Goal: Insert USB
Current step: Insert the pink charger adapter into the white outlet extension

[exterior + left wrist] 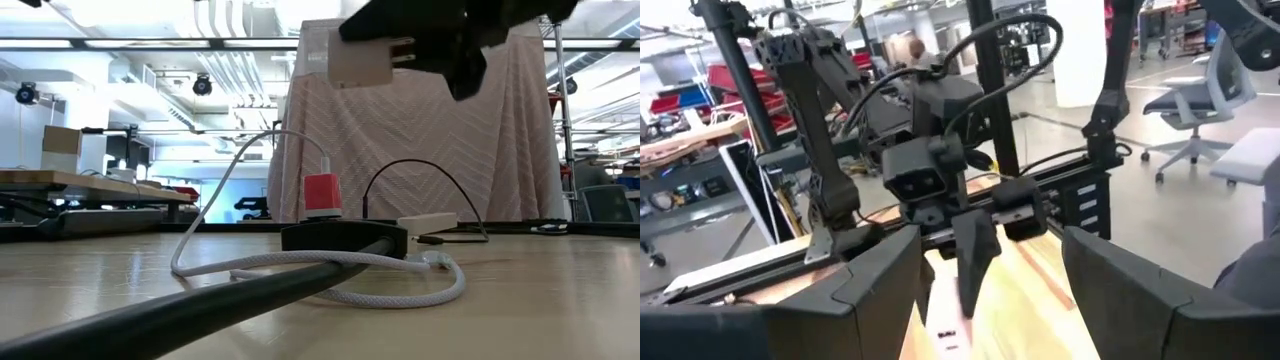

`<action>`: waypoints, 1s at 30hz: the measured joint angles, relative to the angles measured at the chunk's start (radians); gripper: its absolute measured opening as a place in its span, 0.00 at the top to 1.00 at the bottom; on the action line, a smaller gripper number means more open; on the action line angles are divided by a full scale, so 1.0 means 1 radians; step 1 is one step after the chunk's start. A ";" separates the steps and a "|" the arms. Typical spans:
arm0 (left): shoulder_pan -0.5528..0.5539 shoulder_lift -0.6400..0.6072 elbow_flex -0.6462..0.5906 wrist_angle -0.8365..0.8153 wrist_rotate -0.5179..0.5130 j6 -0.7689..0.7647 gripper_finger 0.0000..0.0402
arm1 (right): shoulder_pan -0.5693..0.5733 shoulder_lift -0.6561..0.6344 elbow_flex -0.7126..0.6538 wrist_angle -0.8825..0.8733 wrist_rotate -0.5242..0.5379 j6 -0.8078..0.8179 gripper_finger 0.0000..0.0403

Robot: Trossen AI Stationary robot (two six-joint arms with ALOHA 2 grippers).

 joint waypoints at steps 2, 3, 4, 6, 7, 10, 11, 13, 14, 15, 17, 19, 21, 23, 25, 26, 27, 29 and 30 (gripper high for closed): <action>0.008 0.011 0.000 0.000 0.000 -0.003 0.42 | -0.007 0.000 -0.040 0.086 -0.008 0.010 0.74; 0.014 0.018 0.000 0.000 0.000 -0.005 0.42 | -0.013 0.000 -0.056 0.112 -0.016 0.022 0.74; 0.020 0.025 0.000 0.000 0.000 -0.005 0.42 | -0.019 0.000 -0.069 0.128 -0.023 0.045 0.74; 0.036 0.046 0.000 0.005 0.000 -0.005 0.42 | -0.035 0.000 -0.088 0.144 -0.047 0.093 0.74; 0.045 0.059 0.000 0.012 0.000 -0.005 0.42 | -0.045 0.000 -0.093 0.144 -0.070 0.116 0.74; 0.066 0.106 0.000 0.048 -0.001 0.018 0.42 | -0.078 0.000 -0.095 0.147 -0.153 0.172 0.74; 0.068 0.122 0.000 0.058 -0.002 0.036 0.42 | -0.088 0.000 -0.095 0.155 -0.178 0.178 0.74; 0.069 0.157 0.000 0.080 -0.002 0.079 0.42 | -0.105 0.000 -0.095 0.193 -0.217 0.177 0.74; 0.068 0.176 0.000 0.089 -0.002 0.105 0.42 | -0.113 -0.002 -0.095 0.219 -0.239 0.169 0.74; 0.068 0.194 0.000 0.104 -0.002 0.134 0.42 | -0.121 -0.007 -0.095 0.236 -0.261 0.159 0.74; 0.068 0.220 0.000 0.133 -0.002 0.179 0.42 | -0.134 -0.022 -0.095 0.243 -0.283 0.143 0.74; 0.068 0.242 0.000 0.159 -0.002 0.195 0.42 | -0.146 -0.040 -0.095 0.218 -0.285 0.132 0.74; 0.068 0.254 0.000 0.171 -0.021 0.203 0.42 | -0.154 -0.046 -0.096 0.204 -0.285 0.124 0.74; 0.068 0.263 0.000 0.183 -0.044 0.215 0.41 | -0.156 -0.055 -0.098 0.204 -0.303 0.111 0.74; 0.068 0.273 0.000 0.187 -0.055 0.225 0.40 | -0.160 -0.062 -0.094 0.215 -0.347 0.107 0.74; 0.068 0.280 0.000 0.191 -0.061 0.238 0.40 | -0.161 -0.063 -0.091 0.223 -0.361 0.110 0.74; 0.068 0.290 0.000 0.208 -0.065 0.256 0.39 | -0.162 -0.065 -0.091 0.224 -0.367 0.116 0.74; 0.068 0.307 0.000 0.248 -0.066 0.301 0.38 | -0.168 -0.070 -0.091 0.222 -0.366 0.121 0.74; 0.068 0.316 0.000 0.262 -0.066 0.330 0.38 | -0.170 -0.072 -0.091 0.230 -0.366 0.121 0.74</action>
